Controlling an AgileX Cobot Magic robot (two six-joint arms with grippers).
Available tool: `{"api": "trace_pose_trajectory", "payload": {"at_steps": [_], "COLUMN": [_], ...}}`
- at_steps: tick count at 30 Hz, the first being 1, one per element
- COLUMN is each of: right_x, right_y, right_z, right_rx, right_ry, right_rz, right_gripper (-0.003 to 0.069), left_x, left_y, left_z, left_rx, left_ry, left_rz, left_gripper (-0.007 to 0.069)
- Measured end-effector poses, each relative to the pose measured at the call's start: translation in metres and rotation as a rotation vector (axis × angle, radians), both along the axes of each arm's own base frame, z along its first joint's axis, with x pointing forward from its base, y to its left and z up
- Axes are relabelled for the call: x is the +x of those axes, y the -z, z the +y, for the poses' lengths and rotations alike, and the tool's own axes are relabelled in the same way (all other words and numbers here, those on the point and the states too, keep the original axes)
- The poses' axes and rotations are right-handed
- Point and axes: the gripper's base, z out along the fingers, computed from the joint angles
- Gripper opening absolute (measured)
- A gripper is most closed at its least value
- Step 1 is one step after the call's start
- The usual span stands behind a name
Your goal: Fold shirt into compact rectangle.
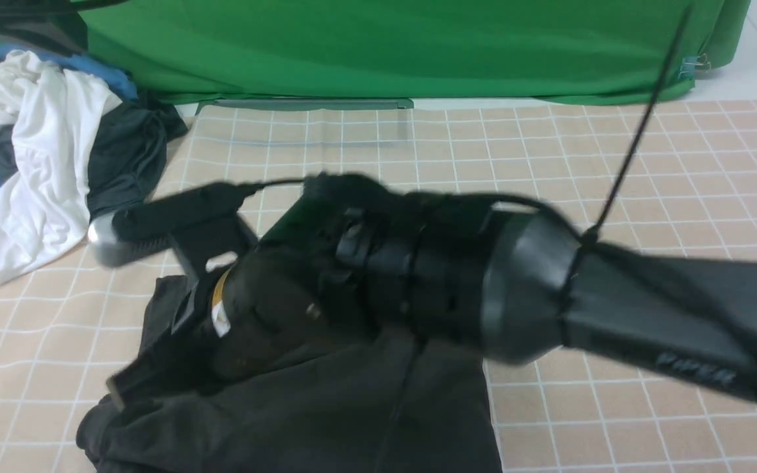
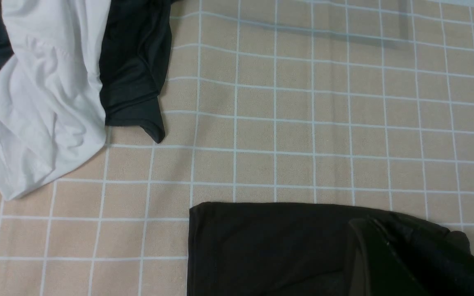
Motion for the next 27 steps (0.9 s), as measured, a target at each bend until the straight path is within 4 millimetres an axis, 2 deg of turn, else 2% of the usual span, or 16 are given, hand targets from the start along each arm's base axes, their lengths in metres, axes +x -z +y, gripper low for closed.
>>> {"api": "trace_pose_trajectory", "payload": {"at_steps": [2, 6, 8, 10, 13, 17, 19, 20, 21, 22, 23, 27], "right_x": [-0.005, -0.020, -0.022, -0.022, -0.021, -0.011, -0.005, -0.004, -0.002, -0.002, -0.002, -0.019], "right_y": [0.011, 0.055, 0.069, 0.074, 0.065, 0.015, -0.024, -0.033, -0.054, -0.085, -0.093, -0.166], "right_z": [0.006, 0.026, 0.029, 0.030, 0.027, 0.006, -0.014, -0.018, -0.031, -0.056, -0.062, -0.140], "right_rx": [-0.012, -0.051, -0.069, -0.074, -0.080, -0.065, -0.044, -0.036, -0.035, -0.062, -0.062, -0.183], "right_ry": [-0.012, -0.053, -0.057, -0.058, -0.063, -0.081, -0.090, -0.088, -0.088, -0.088, -0.085, -0.033], "right_rz": [0.017, 0.052, 0.065, 0.070, 0.069, 0.011, -0.039, -0.052, -0.079, -0.121, -0.138, -0.270], "right_gripper": [0.0031, 0.0031, 0.0031, 0.0029, 0.0029, 0.0029, 0.0029, 0.0029, 0.0029, 0.0029, 0.0029, 0.0029], "left_x": [0.000, 0.000, 0.000, 0.000, 0.000, 0.000, 0.000, 0.000, 0.000, 0.000, 0.000, 0.000], "left_y": [0.000, 0.000, 0.000, 0.000, 0.000, 0.000, 0.000, 0.000, 0.000, 0.000, 0.000, 0.000], "left_z": [0.000, 0.000, 0.000, 0.000, 0.000, 0.000, 0.000, 0.000, 0.000, 0.000, 0.000, 0.000], "left_rx": [0.000, -0.001, -0.001, -0.003, -0.002, 0.001, 0.001, 0.001, 0.002, 0.001, 0.001, -0.002], "left_ry": [0.000, 0.000, 0.000, -0.002, -0.002, -0.003, -0.003, -0.003, -0.005, -0.005, -0.006, -0.008], "left_rz": [0.000, 0.000, 0.000, 0.000, 0.000, 0.000, 0.000, 0.000, 0.000, 0.000, 0.000, 0.001], "left_gripper": [0.0016, 0.0016, 0.0016, 0.0016, 0.0016, 0.0016, 0.0016, 0.0016, 0.0016, 0.0016, 0.0016, 0.0016]}}
